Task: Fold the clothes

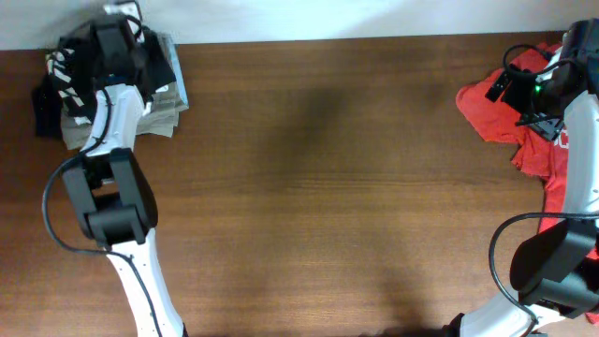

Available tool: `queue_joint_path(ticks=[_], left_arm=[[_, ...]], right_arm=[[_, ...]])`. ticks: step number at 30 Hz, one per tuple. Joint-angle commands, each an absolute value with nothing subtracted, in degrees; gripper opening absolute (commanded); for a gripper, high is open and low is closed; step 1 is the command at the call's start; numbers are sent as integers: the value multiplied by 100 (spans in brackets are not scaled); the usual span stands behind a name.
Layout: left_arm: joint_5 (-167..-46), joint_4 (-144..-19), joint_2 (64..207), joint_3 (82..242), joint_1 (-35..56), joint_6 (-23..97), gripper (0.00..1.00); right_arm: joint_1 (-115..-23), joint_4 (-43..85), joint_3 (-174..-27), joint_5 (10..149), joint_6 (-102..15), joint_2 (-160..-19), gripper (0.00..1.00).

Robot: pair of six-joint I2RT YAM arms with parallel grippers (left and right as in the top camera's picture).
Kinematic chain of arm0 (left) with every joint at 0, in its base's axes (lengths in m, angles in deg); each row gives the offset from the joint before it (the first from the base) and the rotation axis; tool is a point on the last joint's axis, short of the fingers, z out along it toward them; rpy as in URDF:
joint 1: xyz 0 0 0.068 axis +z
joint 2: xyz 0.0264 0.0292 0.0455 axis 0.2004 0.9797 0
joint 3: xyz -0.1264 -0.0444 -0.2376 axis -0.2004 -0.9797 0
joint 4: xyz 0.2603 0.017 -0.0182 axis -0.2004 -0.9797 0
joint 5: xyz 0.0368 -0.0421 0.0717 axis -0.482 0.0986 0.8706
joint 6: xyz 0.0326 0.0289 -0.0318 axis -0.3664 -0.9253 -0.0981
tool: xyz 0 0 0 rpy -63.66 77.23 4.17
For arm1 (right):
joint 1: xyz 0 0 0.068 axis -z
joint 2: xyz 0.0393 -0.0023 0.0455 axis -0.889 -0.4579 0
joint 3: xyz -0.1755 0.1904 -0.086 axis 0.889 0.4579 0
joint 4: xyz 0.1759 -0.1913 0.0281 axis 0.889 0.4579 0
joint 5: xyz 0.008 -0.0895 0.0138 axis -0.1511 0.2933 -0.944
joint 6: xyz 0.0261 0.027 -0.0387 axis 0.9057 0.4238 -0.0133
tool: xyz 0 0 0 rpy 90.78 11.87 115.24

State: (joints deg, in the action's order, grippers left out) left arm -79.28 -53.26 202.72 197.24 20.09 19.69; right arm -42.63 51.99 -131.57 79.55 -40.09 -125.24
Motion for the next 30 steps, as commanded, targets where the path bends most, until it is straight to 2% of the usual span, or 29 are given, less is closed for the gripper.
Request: queue_joint_path(ticks=[1,4,5,6,8,9,11,17,20,24,30], left_arm=[[-7679,-5645,20679,19741,2099,1899,27],[-7834,-5687,20270,19745,2046,1895,27],[-8002,-5689,20008,19752,2016,1897,29],[-8201,-5735,19693,19752,1981,1897,35],[-8664,-5988,19074,19752,1915,1899,57],[-9466,-7039,18159,19752,1867,1901,78],[-10107,-8344,17376,19752,1867,1903,98],[-10354,-12856,15883,19752,1867,1895,99],[-10354,-14200,15695,19752,1867,1892,99],[-10231,-14410,15101,19300,1808,1840,99],[-9816,-14407,12926,18021,1723,1940,99]], right_arm=[[-4245,5197,-13211,8003,-4062,-12513,99],[-4247,5197,-13211,8003,-4062,-12513,99],[-4245,5197,-13211,8003,-4062,-12513,99],[-4247,5197,-13211,8003,-4062,-12513,99],[-4247,5197,-13211,8003,-4062,-12513,99],[-4245,5197,-13211,8003,-4062,-12513,99],[-4245,5197,-13211,8003,-4062,-12513,99],[-4245,5197,-13211,8003,-4062,-12513,99],[-4247,5197,-13211,8003,-4062,-12513,99],[-4245,5197,-13211,8003,-4062,-12513,99],[-4245,5197,-13211,8003,-4062,-12513,99]])
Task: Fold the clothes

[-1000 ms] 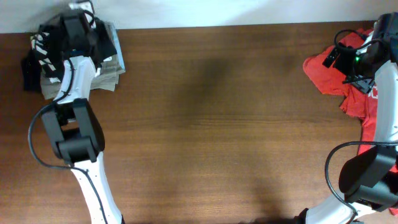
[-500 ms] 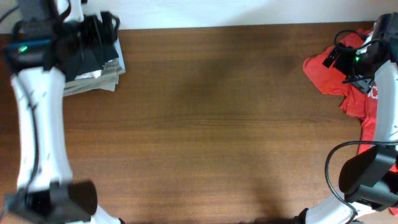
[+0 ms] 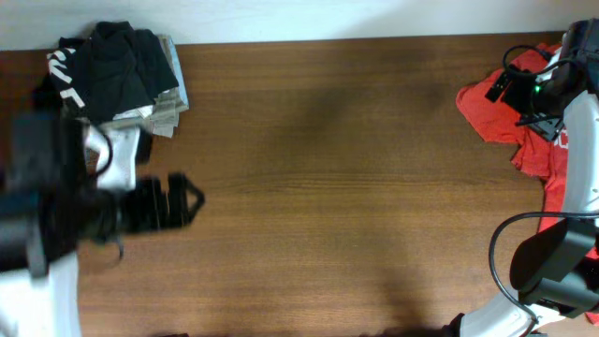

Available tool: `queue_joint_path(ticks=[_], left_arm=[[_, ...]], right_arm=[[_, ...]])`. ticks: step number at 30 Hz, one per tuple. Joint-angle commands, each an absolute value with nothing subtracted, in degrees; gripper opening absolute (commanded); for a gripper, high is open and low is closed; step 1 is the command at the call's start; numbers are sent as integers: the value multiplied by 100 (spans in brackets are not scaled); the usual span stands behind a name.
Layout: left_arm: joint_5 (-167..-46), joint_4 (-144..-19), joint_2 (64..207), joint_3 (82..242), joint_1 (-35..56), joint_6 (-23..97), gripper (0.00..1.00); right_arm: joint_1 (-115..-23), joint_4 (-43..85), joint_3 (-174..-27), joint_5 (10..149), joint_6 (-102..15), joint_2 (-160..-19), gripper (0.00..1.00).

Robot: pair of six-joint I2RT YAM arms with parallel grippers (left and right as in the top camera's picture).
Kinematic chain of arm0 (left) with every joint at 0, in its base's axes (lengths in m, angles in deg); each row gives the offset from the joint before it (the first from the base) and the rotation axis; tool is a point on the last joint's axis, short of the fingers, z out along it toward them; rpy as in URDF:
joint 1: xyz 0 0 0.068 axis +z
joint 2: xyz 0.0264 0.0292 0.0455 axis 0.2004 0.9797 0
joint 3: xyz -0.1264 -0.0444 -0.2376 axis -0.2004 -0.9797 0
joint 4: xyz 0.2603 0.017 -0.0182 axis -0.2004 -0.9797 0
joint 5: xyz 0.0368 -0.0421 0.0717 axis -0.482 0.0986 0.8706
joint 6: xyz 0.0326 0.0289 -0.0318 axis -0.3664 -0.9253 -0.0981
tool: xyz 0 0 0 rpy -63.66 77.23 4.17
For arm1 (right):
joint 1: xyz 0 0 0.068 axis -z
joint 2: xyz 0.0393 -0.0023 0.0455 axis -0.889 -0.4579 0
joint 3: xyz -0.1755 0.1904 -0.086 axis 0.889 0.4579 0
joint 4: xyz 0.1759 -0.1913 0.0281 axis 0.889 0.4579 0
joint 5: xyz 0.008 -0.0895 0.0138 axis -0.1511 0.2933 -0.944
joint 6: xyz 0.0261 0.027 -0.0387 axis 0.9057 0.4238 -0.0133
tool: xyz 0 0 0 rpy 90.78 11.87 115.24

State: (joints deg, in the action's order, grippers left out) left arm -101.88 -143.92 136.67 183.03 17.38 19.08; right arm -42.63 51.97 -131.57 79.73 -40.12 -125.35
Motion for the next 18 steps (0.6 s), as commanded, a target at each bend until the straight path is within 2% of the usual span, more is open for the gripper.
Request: queue_joint_path(ticks=[1,5,12,14,17,18], left_arm=[[-9536,-14407,12683,18019,1723,1940,99],[-8245,-14407,11831,18019,1723,1936,99],[-8207,-14285,11221,17942,1614,1919,99],[-8229,-13708,10797,17595,1459,1921,99],[-8210,-11560,9178,15387,1472,1921,99],[-8210,-11398,8981,15009,1469,1921,99]], right_arm=[[-4245,5197,-13211,8003,-4062,-12513,99],[-4247,5197,-13211,8003,-4062,-12513,99],[-4247,5197,-13211,8003,-4062,-12513,99],[-4247,5197,-13211,8003,-4062,-12513,99],[-4245,5197,-13211,8003,-4062,-12513,99],[-4245,5197,-13211,8003,-4062,-12513,99]])
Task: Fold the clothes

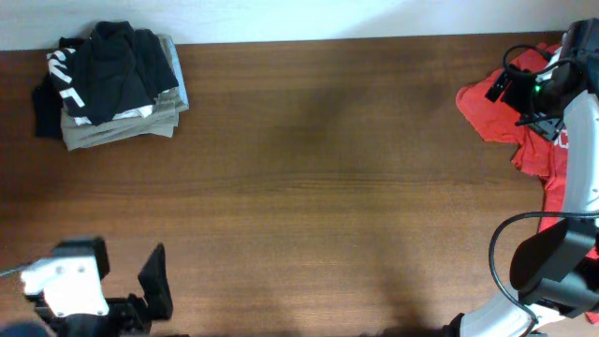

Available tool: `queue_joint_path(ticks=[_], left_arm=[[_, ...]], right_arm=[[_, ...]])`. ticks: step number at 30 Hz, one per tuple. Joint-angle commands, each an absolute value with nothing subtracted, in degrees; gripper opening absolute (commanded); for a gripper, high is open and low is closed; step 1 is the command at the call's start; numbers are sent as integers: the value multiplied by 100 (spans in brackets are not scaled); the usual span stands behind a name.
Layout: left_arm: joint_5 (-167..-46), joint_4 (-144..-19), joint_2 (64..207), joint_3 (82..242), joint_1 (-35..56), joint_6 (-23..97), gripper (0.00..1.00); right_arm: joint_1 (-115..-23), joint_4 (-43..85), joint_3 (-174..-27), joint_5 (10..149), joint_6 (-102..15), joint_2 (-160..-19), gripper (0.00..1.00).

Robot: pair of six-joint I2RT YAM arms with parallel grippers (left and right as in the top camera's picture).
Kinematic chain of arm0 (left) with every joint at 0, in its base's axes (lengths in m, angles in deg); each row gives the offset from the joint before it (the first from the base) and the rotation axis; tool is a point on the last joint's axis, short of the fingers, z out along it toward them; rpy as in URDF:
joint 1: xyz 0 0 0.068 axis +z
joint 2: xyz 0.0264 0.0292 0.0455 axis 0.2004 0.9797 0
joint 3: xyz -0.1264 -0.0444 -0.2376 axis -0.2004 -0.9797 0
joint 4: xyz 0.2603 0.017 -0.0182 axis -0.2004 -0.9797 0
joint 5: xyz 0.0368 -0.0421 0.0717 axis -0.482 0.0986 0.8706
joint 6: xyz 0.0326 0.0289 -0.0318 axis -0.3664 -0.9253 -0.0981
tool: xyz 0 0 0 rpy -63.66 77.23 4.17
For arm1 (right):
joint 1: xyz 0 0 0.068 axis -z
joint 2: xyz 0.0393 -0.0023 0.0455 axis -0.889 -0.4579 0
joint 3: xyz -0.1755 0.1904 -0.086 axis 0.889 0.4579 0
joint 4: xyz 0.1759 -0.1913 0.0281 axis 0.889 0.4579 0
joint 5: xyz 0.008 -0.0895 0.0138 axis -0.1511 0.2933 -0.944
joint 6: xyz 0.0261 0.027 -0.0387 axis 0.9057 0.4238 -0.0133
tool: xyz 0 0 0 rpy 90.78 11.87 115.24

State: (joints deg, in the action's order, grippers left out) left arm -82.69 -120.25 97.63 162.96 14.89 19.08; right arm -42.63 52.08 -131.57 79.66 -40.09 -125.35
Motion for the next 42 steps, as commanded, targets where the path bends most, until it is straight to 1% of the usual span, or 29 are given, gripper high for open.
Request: queue_joint_path(ticks=[1,3,5,9,10,12,14,16,18,23,40,42], left_arm=[[-8212,-11420,8760,14491,1469,1921,99],[-8172,-11634,8690,13768,1465,1919,99],[-7941,-11033,8566,13097,1469,1914,99],[-8116,-8594,7394,11285,1469,1912,99],[-8275,-8047,7171,10863,1463,1733,99],[-8736,-7046,6924,10139,1463,1355,99],[-8813,-5940,6762,9368,1465,1352,99],[-8815,-5048,6585,8773,1465,1352,99],[-8717,-4592,6443,8382,1472,1352,99],[-8369,-5149,6454,8257,1469,1352,99],[-8363,-5151,6459,8260,1469,1352,99],[-8363,-5151,6459,8260,1469,1352,99]], right_arm=[[-4245,5197,-13211,8003,-4062,-12513,99],[-4245,5197,-13211,8003,-4062,-12513,99],[-4247,5197,-13211,8003,-4062,-12513,99],[-4245,5197,-13211,8003,-4062,-12513,99],[-4245,5197,-13211,8003,-4062,-12513,99],[-4247,5197,-13211,8003,-4062,-12513,99],[-4247,5197,-13211,8003,-4062,-12513,99],[-4247,5197,-13211,8003,-4062,-12513,99],[-4245,5197,-13211,8003,-4062,-12513,99],[-4245,5197,-13211,8003,-4062,-12513,99],[-4245,5197,-13211,8003,-4062,-12522,99],[-4245,5155,-13211,8464,-4062,-12474,99]])
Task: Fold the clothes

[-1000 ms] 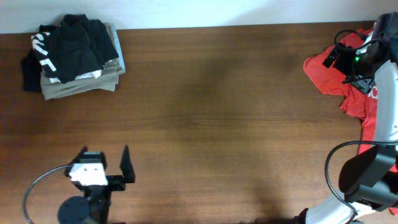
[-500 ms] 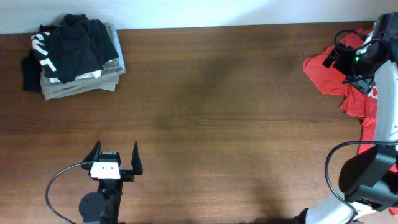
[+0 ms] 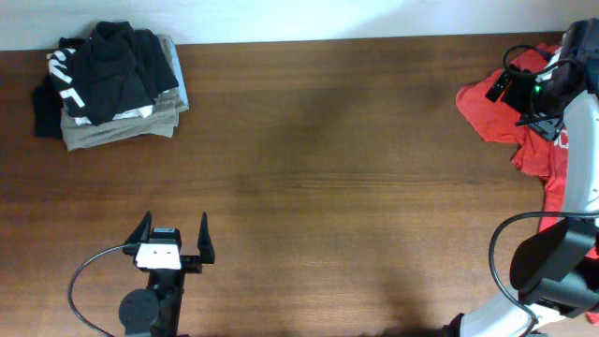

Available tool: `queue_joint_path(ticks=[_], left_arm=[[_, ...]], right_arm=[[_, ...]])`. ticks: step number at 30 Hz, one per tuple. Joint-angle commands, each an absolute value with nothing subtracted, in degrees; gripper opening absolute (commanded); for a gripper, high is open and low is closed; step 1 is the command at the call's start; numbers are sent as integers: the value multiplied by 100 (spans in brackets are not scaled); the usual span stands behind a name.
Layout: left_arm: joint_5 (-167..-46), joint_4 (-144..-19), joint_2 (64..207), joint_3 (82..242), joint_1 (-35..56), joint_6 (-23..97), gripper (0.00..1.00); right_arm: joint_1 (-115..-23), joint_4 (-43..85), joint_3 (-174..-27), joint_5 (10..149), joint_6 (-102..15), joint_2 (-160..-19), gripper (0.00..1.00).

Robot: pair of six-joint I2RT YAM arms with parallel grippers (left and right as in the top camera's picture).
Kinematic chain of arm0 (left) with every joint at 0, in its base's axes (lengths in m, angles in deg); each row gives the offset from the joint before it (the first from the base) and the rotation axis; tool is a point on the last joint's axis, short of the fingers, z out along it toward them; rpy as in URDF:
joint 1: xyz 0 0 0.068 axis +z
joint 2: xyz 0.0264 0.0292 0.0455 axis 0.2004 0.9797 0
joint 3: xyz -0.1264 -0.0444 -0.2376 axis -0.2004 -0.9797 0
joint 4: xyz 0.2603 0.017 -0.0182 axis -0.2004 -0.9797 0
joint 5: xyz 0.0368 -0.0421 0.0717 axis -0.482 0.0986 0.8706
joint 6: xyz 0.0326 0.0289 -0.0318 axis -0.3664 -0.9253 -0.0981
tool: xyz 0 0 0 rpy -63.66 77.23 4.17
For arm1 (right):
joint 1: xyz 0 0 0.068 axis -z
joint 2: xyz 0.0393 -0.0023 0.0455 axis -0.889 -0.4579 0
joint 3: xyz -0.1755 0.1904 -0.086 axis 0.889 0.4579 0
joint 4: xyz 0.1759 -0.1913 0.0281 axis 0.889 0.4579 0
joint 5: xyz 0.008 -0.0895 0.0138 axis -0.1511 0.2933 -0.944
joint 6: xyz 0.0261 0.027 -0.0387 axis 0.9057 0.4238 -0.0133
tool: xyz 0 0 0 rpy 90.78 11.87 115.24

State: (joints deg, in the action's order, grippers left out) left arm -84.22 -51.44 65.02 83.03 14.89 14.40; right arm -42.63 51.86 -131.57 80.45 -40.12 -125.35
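Observation:
A pile of folded clothes (image 3: 110,86) sits at the table's far left corner, with a black garment on top of olive and grey ones. A crumpled red garment (image 3: 510,117) lies at the far right edge. My left gripper (image 3: 172,236) is open near the front left edge, with nothing between its fingers. My right arm reaches over the red garment at the far right; its gripper (image 3: 573,42) sits at the frame edge, and its fingers are too hidden to judge.
The brown wooden table (image 3: 328,168) spans the view, with a pale wall strip along its far edge. Black cables run beside both arm bases at the front.
My left arm has moved from the lower left corner to a spot near the front left edge, its open fingers pointing away from the front. The right arm and both clothes piles have not moved.
At first my left gripper was over the folded pile at the far left. It was then off the pile, blurred at mid left, then low in the front left corner, and now rests open at the front. The right arm stayed over the red garment throughout.

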Motion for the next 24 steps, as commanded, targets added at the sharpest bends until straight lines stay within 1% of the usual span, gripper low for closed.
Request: queue_joint_path(ticks=[1,7,9,10,12,14,16,18,19,21,24], left_arm=[[-8363,-5151,6459,8260,1469,1352,99],[-8363,-5151,6459,8260,1469,1352,99],[-8363,-5151,6459,8260,1469,1352,99],[-8363,-5151,6459,8260,1469,1352,99],[-8363,-5151,6459,8260,1469,1352,99],[-8363,-5151,6459,8260,1469,1352,99],[-8363,-5151,6459,8260,1469,1352,99],[-8363,-5151,6459,8260,1469,1352,99],[-8363,-5151,6459,8260,1469,1352,99],[-8363,-5151,6459,8260,1469,1352,99],[-8363,-5151,6459,8260,1469,1352,99]], right_arm=[[-4247,5155,-13211,8478,-4062,-12389,99],[-4289,5166,-13179,8692,-4062,-10771,99],[-4564,4705,-12752,8687,-4057,-10161,99],[-4776,4277,-12407,8687,-4057,-9873,99],[-5347,3024,-11196,8692,-4062,-9060,99],[-5854,1601,-9292,8692,-4062,-7873,99],[-6123,345,-7476,8694,-4062,-6714,99],[-6243,-558,-6184,8692,-4060,-5805,99],[-6287,-1314,-5074,8736,-4057,-4988,99],[-6285,-1977,-3922,8764,-4042,-4030,99],[-6285,-2385,-2823,8779,-4038,-2970,99]])
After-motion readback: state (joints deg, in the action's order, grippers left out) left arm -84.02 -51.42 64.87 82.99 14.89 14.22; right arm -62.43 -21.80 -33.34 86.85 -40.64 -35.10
